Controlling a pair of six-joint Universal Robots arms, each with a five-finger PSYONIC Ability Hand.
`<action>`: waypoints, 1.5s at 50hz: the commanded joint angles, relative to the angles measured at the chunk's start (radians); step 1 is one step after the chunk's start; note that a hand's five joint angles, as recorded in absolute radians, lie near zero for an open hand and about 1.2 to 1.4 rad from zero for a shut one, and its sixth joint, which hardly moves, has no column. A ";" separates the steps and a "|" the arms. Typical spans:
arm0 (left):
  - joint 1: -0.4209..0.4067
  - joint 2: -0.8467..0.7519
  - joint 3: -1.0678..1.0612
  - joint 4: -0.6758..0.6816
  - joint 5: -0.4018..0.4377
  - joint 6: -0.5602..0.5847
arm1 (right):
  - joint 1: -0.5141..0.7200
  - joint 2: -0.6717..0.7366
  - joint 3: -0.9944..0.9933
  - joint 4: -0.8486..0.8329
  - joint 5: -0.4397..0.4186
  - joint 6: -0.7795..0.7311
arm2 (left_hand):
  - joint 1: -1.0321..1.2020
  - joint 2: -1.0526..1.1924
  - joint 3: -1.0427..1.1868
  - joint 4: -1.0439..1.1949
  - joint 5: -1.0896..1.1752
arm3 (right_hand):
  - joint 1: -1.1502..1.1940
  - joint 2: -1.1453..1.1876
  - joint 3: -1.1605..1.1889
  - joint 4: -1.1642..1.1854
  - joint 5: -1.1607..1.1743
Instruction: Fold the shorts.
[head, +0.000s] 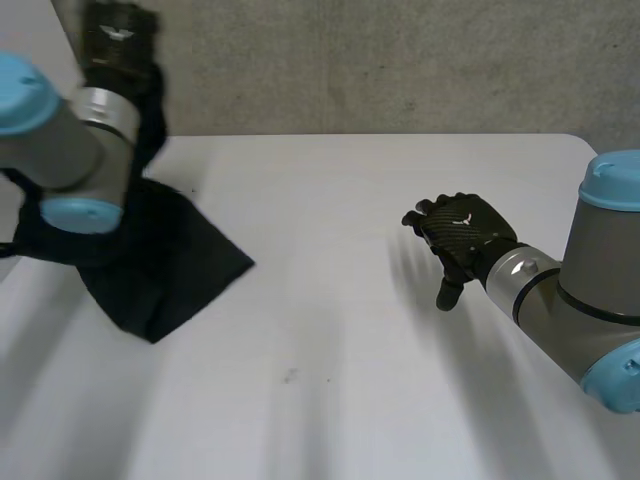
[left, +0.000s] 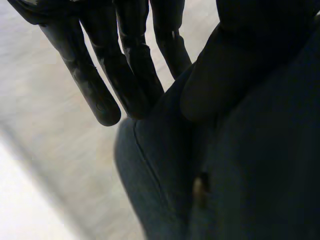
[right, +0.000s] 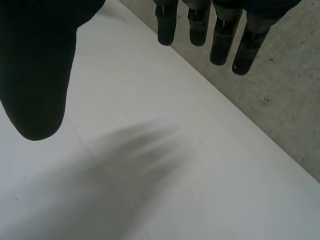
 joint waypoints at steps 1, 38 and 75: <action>-0.188 -0.063 -0.140 -0.008 0.137 -0.012 | -0.011 -0.004 0.001 0.002 0.002 0.002 | 0.299 0.201 0.208 0.192 0.271 | 0.015 -0.009 -0.038 -0.061 -0.055; -0.235 0.353 -0.723 -0.309 -0.173 -0.186 | 0.044 0.251 -0.248 -0.069 -0.245 -0.153 | -0.749 -0.847 -0.839 -0.855 -0.776 | 0.073 0.048 0.019 -0.004 0.002; -0.341 0.336 -0.756 -0.539 -0.187 -0.389 | 0.113 0.534 -0.537 -0.078 -0.240 -0.175 | -0.722 -0.820 -0.813 -0.829 -0.750 | 1.237 1.213 1.184 1.161 1.166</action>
